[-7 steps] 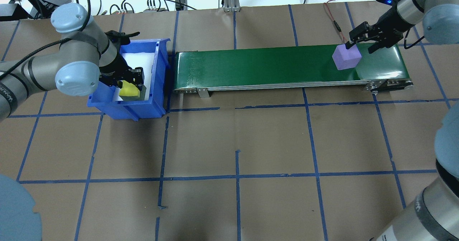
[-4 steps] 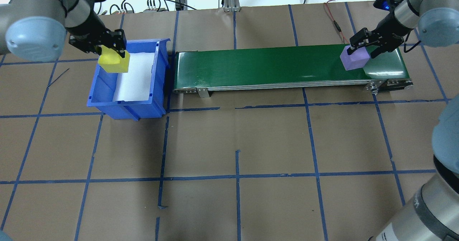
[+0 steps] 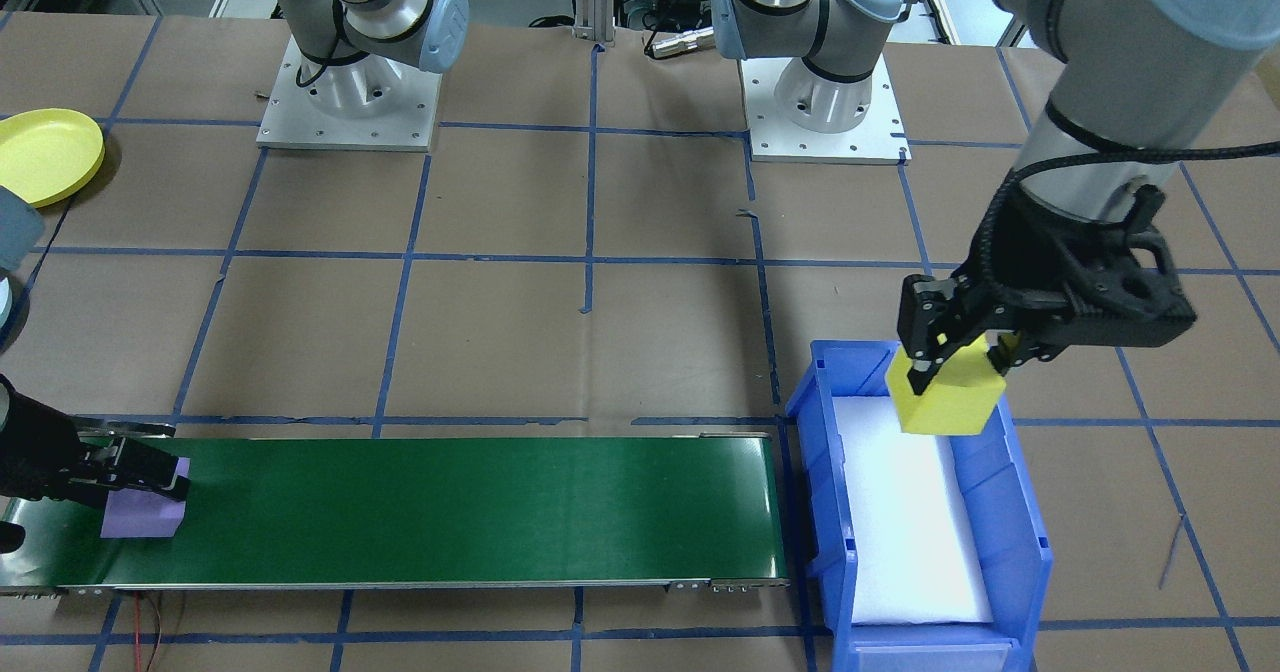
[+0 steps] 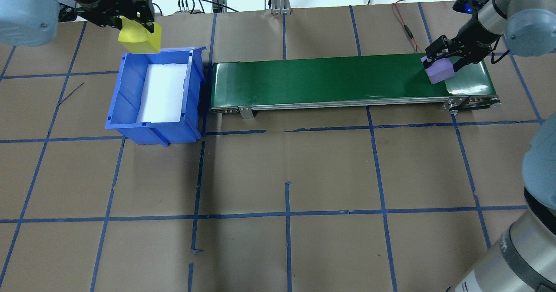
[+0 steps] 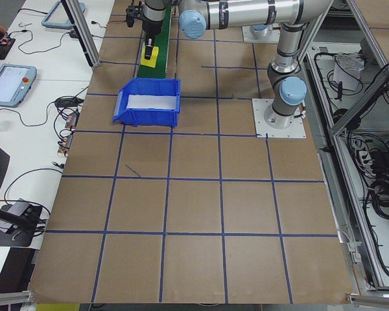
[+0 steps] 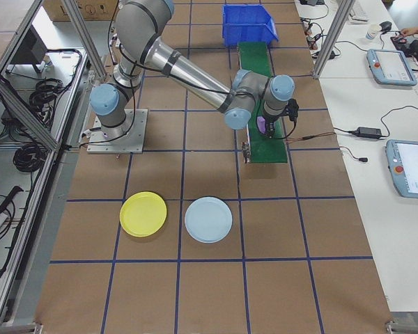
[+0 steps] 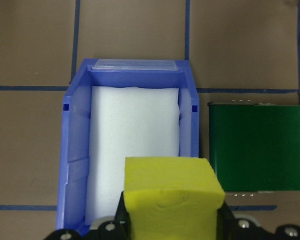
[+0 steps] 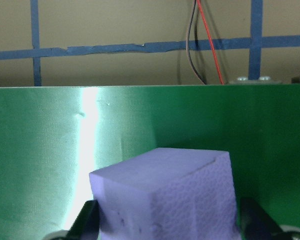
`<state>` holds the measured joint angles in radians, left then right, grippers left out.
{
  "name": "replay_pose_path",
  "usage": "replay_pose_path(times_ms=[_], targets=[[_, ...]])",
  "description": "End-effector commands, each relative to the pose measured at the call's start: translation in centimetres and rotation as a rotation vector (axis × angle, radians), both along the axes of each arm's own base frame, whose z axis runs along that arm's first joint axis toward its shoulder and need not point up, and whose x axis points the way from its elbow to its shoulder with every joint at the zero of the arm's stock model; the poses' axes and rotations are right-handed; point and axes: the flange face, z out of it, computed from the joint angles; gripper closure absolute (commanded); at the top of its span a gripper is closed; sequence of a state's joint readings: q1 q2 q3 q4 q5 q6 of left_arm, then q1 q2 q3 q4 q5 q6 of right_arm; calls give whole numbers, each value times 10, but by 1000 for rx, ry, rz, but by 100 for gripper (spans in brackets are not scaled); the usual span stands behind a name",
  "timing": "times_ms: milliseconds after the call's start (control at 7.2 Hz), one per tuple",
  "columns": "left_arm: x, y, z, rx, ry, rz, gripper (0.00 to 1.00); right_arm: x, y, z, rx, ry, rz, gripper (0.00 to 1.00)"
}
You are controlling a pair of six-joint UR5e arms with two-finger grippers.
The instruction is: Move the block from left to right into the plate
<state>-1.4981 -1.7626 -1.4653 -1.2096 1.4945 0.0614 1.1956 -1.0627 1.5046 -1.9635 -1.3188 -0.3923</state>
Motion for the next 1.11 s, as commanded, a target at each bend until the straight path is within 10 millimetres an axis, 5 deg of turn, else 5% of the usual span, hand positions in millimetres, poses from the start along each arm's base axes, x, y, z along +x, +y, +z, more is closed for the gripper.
replay_pose_path(times_ms=[0,139,278,417,694,972], targets=[[-86,-9,-42,23,44,-10,56,0,2,-9,16,-6,-2,0],[-106,-16,-69,45,46,-20,56,2,3,-12,22,-8,0,2],[-109,-25,-93,57,47,-22,56,0,3,-7,16,-1,-7,68],[-110,-33,-112,55,47,-30,56,-3,2,-1,14,28,-12,80],[-111,-42,-131,48,47,-35,56,-12,-1,17,-6,115,-2,82],[-111,-44,-136,53,47,-35,56,-45,30,62,22,284,45,82]])
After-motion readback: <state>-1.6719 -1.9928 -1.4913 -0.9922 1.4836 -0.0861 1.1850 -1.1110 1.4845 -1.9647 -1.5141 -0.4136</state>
